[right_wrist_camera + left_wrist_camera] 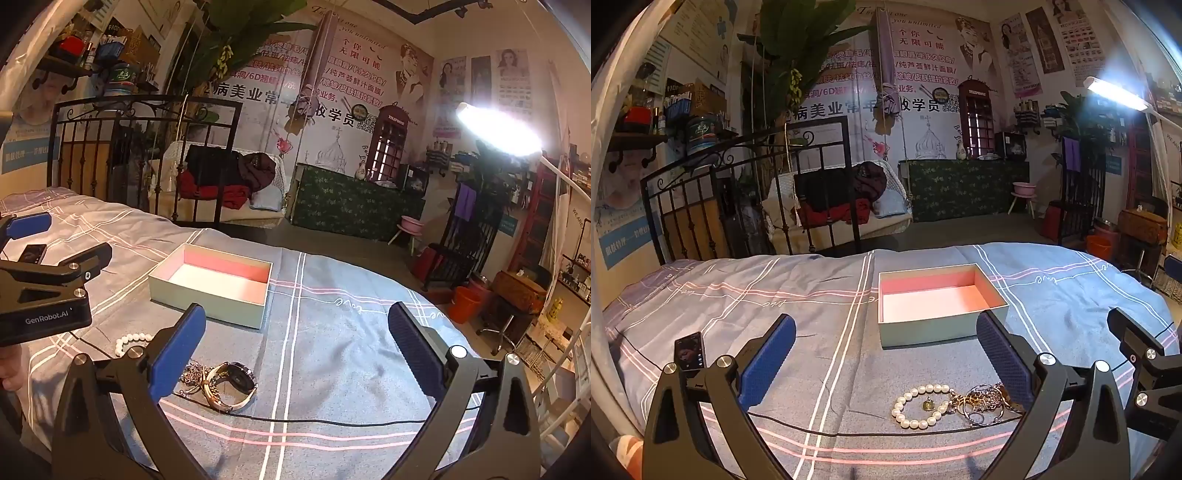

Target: Organize jewelry

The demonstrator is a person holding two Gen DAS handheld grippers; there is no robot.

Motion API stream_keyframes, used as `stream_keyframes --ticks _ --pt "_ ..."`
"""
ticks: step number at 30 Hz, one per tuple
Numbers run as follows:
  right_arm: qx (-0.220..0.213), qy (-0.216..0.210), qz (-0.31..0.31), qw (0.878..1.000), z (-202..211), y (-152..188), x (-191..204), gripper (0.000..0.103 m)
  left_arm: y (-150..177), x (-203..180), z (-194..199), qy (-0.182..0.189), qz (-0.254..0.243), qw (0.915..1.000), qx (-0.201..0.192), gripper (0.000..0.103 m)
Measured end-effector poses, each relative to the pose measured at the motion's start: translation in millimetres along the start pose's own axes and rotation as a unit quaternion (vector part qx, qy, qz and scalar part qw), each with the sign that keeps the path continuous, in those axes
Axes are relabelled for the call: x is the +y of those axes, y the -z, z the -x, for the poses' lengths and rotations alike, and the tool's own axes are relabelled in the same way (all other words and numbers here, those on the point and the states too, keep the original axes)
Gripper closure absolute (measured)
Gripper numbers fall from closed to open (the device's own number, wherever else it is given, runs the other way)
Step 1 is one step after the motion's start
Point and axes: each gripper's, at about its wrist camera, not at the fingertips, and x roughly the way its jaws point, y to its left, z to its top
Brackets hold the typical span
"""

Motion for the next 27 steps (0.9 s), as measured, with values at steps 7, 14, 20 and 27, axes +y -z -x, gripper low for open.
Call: stream_keyframes --ticks 7,14,20,27 --pt "-0.001 0.004 0.004 1.000 3.5 1.0 5.4 0.005 1.3 2.0 2.7 -0.002 -0.001 1.0000 0.005 0.006" --pt "0.010 -0.006 0.000 1.000 -5.1 0.7 -0.1 0.006 3.6 2.6 -10.0 0.003 -0.001 0.9999 0.010 0.006" --pt "0.015 -0.008 -0.003 1.000 -5.3 -0.8 1.3 0.005 2.9 3.3 -7.6 0.002 -0.001 1.0000 0.010 0.006" --pt "0.020 -0.010 -0.006 1.000 -6.7 -2.9 0.7 0.005 5.1 4.6 -10.8 0.009 0.005 0.9998 0.018 0.006"
